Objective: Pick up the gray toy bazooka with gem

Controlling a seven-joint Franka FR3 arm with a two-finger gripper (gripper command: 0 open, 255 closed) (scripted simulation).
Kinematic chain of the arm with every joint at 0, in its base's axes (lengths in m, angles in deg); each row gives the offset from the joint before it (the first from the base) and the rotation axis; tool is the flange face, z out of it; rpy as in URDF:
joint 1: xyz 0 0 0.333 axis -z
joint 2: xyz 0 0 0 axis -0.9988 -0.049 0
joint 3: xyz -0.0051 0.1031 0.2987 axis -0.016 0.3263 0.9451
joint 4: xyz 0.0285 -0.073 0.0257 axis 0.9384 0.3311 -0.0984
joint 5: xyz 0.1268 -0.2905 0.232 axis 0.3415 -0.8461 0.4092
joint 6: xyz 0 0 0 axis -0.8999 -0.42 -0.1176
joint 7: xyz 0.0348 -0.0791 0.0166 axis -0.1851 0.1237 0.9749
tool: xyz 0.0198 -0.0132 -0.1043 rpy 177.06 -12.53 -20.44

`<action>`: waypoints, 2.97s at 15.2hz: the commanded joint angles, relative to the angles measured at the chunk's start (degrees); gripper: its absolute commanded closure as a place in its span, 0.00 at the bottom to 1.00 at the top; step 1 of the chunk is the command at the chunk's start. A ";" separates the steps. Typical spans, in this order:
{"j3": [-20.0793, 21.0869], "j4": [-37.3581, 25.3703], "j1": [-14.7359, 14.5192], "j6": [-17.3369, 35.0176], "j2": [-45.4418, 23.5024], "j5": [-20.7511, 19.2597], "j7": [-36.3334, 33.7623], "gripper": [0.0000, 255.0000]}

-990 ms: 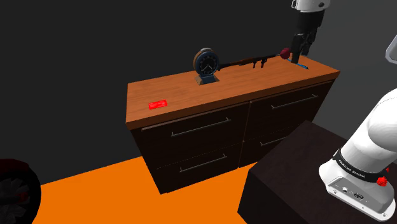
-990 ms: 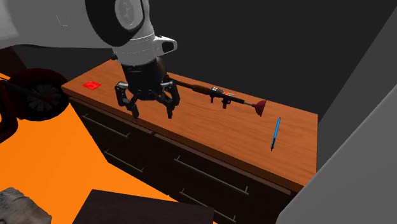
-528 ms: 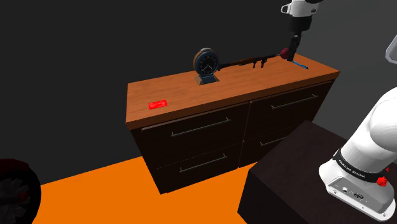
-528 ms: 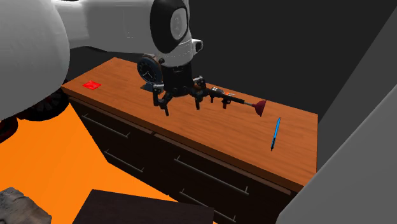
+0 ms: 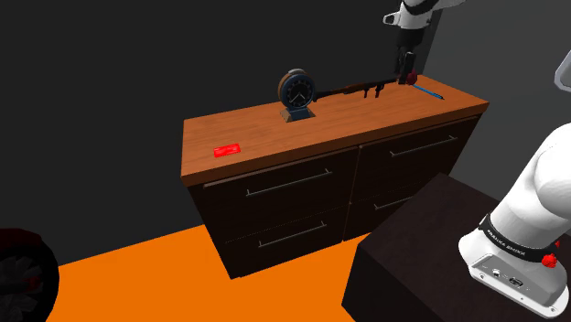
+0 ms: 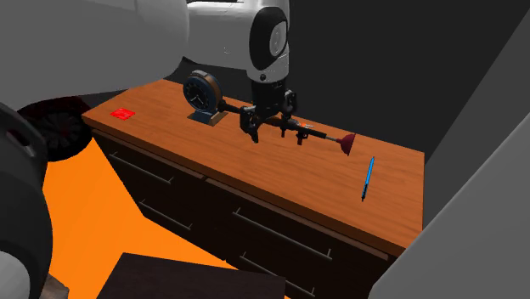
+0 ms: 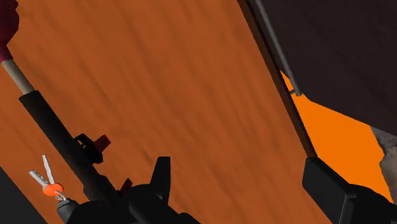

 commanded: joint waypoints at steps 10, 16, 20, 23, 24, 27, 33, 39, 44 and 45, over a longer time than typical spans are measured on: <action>-1.76 -22.45 0.88 2.67 -25.63 15.68 34.98 0.00; -0.89 -21.78 1.59 5.87 -28.34 17.25 37.43 0.00; -0.74 -20.58 1.65 7.62 -28.97 17.65 37.71 0.00; -0.75 -20.65 1.69 7.57 -28.98 17.67 37.75 1.00; -0.75 -20.65 1.69 7.57 -28.98 17.67 37.75 1.00; -0.75 -20.65 1.69 7.57 -28.98 17.67 37.75 1.00; -0.91 -21.99 1.58 5.58 -28.25 17.19 37.38 1.00; -1.18 -25.20 1.52 1.37 -27.12 16.44 36.84 1.00; -1.35 -28.31 1.57 -2.25 -26.53 16.02 36.51 1.00; -1.38 -28.99 1.59 -2.99 -26.45 15.96 36.46 1.00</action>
